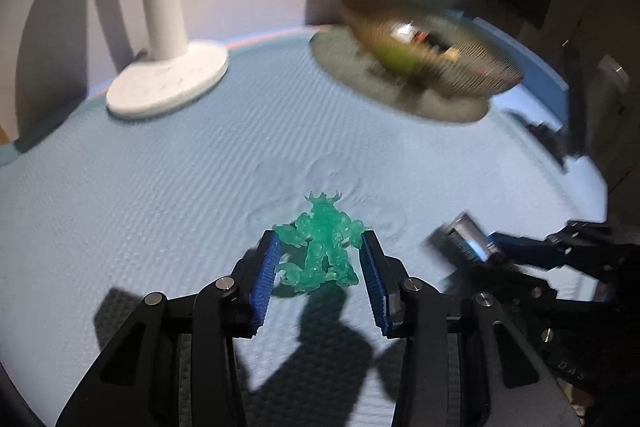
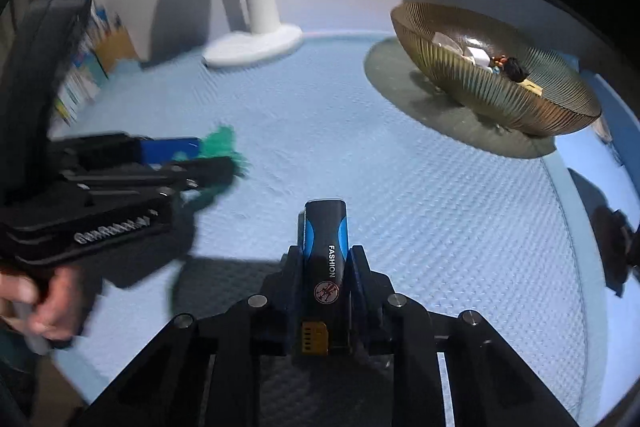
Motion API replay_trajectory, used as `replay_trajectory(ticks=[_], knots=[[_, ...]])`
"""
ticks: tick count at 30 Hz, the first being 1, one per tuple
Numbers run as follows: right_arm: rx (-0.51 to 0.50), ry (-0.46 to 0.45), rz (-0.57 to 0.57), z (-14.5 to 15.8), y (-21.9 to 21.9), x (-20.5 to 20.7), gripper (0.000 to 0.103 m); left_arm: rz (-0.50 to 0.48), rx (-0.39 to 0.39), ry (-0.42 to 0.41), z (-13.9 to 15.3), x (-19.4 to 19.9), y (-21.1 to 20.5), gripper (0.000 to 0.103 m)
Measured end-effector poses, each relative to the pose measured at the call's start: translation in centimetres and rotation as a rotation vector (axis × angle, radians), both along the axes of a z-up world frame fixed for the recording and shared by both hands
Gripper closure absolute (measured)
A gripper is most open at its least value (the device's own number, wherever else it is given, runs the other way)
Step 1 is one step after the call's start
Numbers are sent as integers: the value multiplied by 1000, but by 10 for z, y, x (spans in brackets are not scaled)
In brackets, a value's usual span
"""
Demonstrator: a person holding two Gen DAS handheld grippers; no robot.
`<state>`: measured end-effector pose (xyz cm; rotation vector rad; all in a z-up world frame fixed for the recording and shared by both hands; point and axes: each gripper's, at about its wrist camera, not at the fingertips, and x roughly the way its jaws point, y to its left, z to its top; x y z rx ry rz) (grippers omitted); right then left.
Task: Organize rigid objects
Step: 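Carry dark-green figure and blue marker into the amber bowl and release both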
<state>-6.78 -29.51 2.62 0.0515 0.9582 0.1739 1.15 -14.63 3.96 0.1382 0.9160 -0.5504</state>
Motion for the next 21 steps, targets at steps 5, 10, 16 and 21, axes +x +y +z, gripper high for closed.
replay_trajectory(ticks=[5,10,16,21], knots=[[22,-131,-95,59,-40,0,81,-43,-74,-111,57,4,-21,65],[-21,-246,-268,121,-102,21,81,-77,-181,-212,120,27,-55,65],[-29,-250,-453,143,-158,63,81,-101,-243,-218,145,74,-111,65],[-41,-129,-536,109,-182,101,81,-133,-232,-101,108,102,-150,65]])
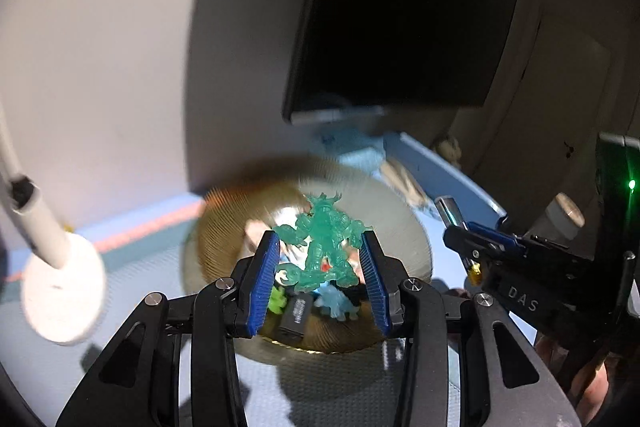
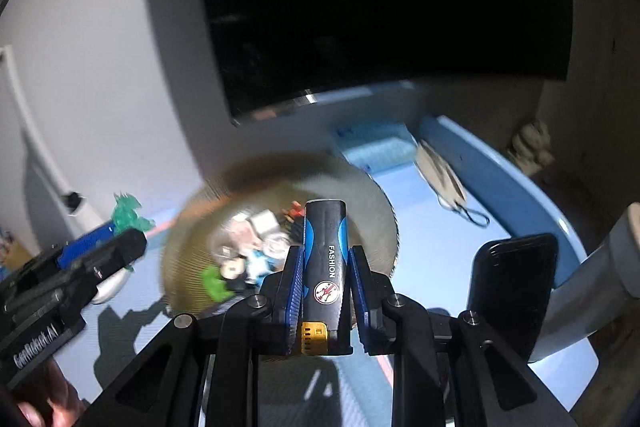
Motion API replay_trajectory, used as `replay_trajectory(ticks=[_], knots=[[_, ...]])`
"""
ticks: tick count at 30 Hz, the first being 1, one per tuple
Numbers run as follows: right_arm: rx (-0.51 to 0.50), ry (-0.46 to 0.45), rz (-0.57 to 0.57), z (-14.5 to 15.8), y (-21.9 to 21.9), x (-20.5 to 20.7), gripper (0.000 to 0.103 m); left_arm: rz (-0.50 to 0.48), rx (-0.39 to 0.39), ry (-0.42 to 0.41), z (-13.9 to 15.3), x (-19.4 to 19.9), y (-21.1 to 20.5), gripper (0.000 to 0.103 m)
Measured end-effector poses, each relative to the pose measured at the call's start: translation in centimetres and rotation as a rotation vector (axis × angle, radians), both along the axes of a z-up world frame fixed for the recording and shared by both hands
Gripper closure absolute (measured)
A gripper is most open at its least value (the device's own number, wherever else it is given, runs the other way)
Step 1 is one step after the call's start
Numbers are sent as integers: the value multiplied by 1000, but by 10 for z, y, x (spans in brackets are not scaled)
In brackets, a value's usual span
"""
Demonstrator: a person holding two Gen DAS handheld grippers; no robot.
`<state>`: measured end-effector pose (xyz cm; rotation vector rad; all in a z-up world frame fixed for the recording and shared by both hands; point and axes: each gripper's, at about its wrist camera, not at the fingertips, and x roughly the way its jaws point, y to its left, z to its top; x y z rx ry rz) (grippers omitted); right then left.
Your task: Organize rigid objects
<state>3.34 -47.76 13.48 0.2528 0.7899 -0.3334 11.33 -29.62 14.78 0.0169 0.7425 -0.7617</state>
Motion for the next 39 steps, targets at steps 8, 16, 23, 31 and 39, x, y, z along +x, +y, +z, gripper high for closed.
replay_trajectory(ticks=[8,16,23,31,39], knots=[[-69,141,-75,-42,-17,30,81,-45,48,91,-51,13,-36,64],[-102,81,-111,-27,-22,26,59,10,-22,65,-36,13,-11,19],[-116,-11,-91,8,-2,-11,48,111,-77,54,-13,-8,72,19],[-12,-55,11,27,38,-39,47,271,-83,35,-7,-51,171,19],[71,-55,241,11,128,-42,38,450,-13,-13,-13,-93,251,11]])
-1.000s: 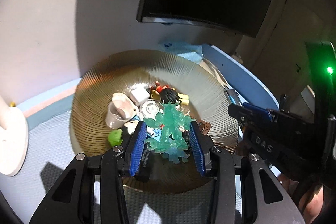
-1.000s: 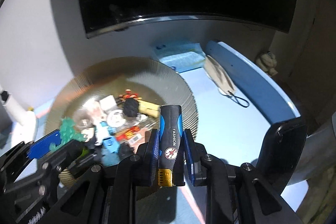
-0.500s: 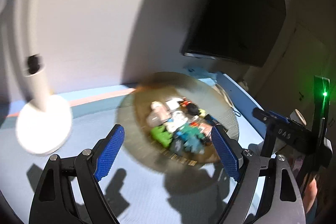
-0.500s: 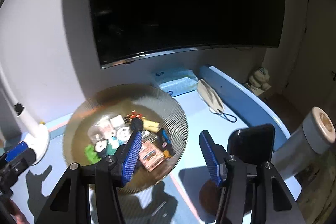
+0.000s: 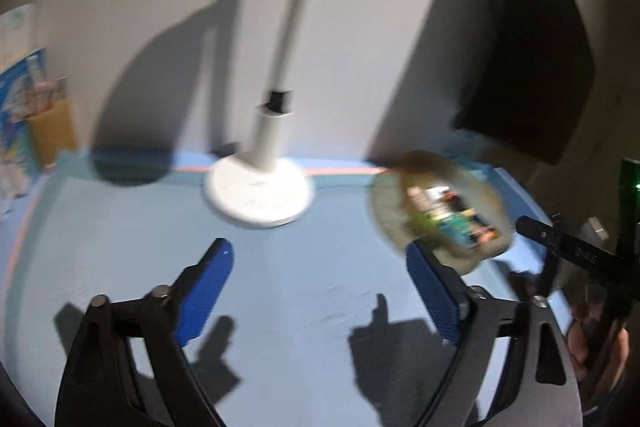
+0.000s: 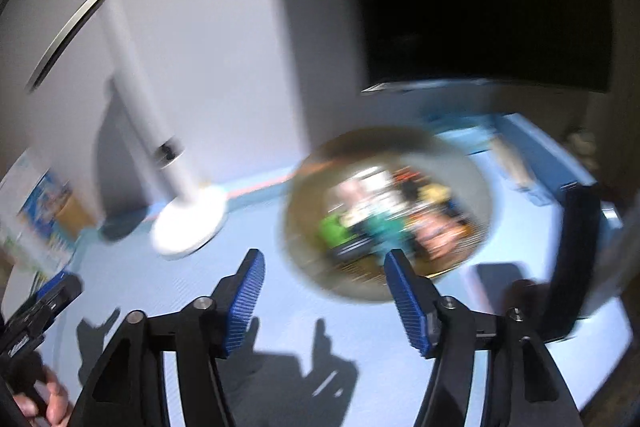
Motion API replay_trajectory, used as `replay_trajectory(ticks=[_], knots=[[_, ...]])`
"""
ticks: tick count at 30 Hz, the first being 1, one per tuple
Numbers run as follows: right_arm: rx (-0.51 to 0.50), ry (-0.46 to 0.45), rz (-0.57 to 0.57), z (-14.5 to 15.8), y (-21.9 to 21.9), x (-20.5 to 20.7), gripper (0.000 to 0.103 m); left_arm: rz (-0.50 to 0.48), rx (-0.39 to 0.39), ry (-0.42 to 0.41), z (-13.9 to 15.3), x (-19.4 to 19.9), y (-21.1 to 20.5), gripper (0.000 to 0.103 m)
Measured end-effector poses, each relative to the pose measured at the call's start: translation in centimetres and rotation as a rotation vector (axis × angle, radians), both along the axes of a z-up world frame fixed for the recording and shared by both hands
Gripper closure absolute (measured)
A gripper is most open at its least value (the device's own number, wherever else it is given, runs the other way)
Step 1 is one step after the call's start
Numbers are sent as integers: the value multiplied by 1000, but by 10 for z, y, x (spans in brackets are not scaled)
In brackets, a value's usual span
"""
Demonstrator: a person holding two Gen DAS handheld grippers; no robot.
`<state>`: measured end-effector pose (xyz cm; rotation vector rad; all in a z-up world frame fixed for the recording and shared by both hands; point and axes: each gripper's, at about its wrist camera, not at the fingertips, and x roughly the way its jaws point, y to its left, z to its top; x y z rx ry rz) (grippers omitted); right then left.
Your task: Organize rigid objects
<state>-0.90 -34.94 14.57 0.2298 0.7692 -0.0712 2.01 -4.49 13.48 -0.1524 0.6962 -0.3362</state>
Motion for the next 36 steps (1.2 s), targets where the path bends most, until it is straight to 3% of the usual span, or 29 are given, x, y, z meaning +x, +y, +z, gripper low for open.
replay_trajectory(ticks=[3,6,11,16,22,24,26,36], knots=[[29,56,96,-37,39,4,38,69,79,37,-29,-6,16,10],[33,128,162,-81,73,6,38,138,150,138,-62,-9,29,10],[14,181,229,-123,108,10,38,165,125,214,-100,-11,46,10],[-53,152,248,-133,121,12,38,203,191,149,-112,-16,49,10],[-54,126,247,-135,121,9,37,196,160,127,-111,-21,52,10],[-41,120,243,-134,119,8,26,198,150,115,-109,-21,54,10],[-27,109,245,-132,117,6,23,196,141,105,-108,-23,55,10],[-65,70,241,-128,122,0,23,203,144,72,-105,-26,55,10]])
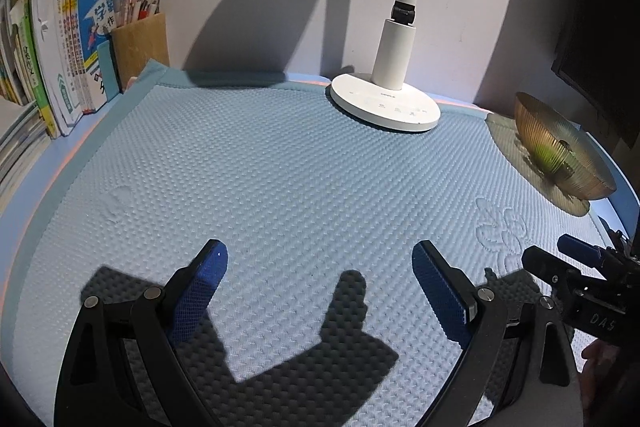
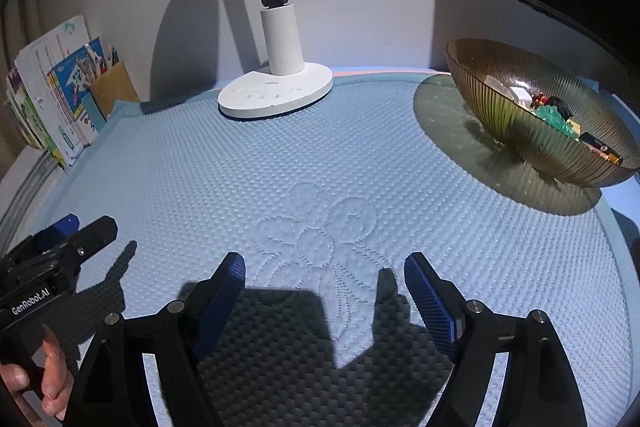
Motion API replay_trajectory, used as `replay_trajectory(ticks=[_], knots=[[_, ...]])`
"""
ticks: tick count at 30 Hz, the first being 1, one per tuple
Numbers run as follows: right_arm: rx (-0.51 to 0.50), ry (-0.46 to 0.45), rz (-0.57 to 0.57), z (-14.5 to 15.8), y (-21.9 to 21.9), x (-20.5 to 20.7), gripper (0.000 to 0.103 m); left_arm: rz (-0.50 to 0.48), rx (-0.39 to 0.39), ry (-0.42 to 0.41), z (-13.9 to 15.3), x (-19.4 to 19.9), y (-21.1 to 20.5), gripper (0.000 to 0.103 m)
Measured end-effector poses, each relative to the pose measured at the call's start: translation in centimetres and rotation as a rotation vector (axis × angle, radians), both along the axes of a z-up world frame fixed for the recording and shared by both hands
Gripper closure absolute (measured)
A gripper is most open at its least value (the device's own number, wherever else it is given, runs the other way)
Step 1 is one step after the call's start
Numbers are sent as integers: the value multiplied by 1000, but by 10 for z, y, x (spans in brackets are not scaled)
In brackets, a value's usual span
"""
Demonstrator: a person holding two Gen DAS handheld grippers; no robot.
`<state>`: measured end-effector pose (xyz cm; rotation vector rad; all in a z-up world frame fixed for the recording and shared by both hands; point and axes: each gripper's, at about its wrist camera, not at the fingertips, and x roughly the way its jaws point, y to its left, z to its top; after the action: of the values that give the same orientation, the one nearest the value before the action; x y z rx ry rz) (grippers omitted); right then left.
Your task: Organize rigid objects
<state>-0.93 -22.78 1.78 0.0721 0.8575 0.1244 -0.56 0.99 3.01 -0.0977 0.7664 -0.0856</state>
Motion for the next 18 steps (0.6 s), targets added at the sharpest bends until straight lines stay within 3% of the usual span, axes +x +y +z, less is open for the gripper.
replay_trajectory(ticks=[18], knots=[[-53,-7,-1,-2,6,-1,19,22,-30,11,-1,-1,3,9]])
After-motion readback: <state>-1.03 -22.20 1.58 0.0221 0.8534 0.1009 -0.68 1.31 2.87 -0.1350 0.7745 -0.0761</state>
